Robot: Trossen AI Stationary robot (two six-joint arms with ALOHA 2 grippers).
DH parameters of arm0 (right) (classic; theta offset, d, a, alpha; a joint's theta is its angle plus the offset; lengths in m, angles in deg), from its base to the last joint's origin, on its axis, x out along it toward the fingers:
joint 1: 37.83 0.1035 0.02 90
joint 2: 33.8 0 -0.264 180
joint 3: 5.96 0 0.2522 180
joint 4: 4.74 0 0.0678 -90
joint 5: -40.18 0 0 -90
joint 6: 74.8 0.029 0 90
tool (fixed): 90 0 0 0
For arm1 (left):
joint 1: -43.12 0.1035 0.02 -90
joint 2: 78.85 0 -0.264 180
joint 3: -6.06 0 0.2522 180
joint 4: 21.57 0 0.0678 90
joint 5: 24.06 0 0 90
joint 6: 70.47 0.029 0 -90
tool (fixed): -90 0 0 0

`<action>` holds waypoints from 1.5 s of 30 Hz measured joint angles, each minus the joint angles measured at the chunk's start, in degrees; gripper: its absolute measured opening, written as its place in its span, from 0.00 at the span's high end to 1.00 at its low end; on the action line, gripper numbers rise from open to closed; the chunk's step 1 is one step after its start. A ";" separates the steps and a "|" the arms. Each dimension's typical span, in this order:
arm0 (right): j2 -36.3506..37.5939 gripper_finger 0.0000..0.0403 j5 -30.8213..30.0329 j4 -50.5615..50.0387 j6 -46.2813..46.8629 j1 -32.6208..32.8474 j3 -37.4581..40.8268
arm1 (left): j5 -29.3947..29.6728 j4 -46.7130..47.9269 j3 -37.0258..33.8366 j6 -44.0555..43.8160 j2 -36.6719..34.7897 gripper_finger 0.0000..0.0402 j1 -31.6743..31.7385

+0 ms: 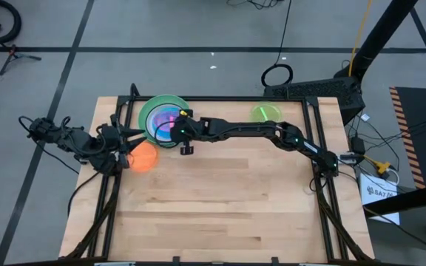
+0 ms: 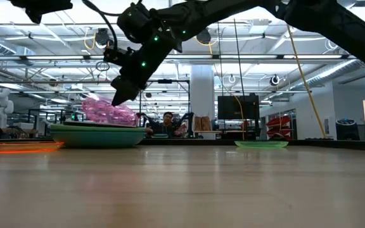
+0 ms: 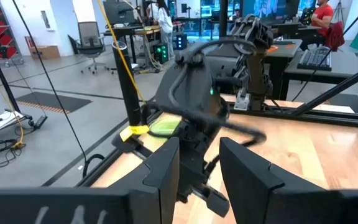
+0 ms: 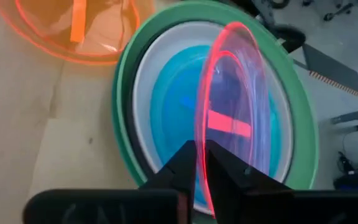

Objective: Stack plastic plates
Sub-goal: Stack the small pink plate on top of the small blue plate, then stack the small green plate on top of the small pink plate

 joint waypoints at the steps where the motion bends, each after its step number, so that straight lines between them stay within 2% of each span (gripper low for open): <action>1: -0.06 0.92 0.00 -0.23 0.14 0.00 0.06 | 0.00 -0.15 0.00 0.27 0.00 0.70 0.00; 13: -0.21 0.73 -0.06 0.13 4.73 0.00 0.06 | -0.02 -0.41 0.00 1.92 0.00 0.70 0.00; 21: -0.21 0.62 -0.04 0.00 12.80 -0.71 0.06 | 0.00 -1.54 0.00 2.64 0.00 0.70 0.00; 28: -0.87 0.58 0.11 0.13 17.68 -1.85 0.06 | 0.01 -2.54 0.00 4.36 0.00 0.70 0.01; 39: -2.58 0.58 1.51 1.07 21.47 -2.16 0.08 | 0.02 -3.38 0.00 5.02 0.02 0.70 0.00; 45: -0.20 0.58 -0.17 -8.58 24.05 -1.81 0.08 | 0.02 -2.85 0.00 4.76 0.00 0.70 0.02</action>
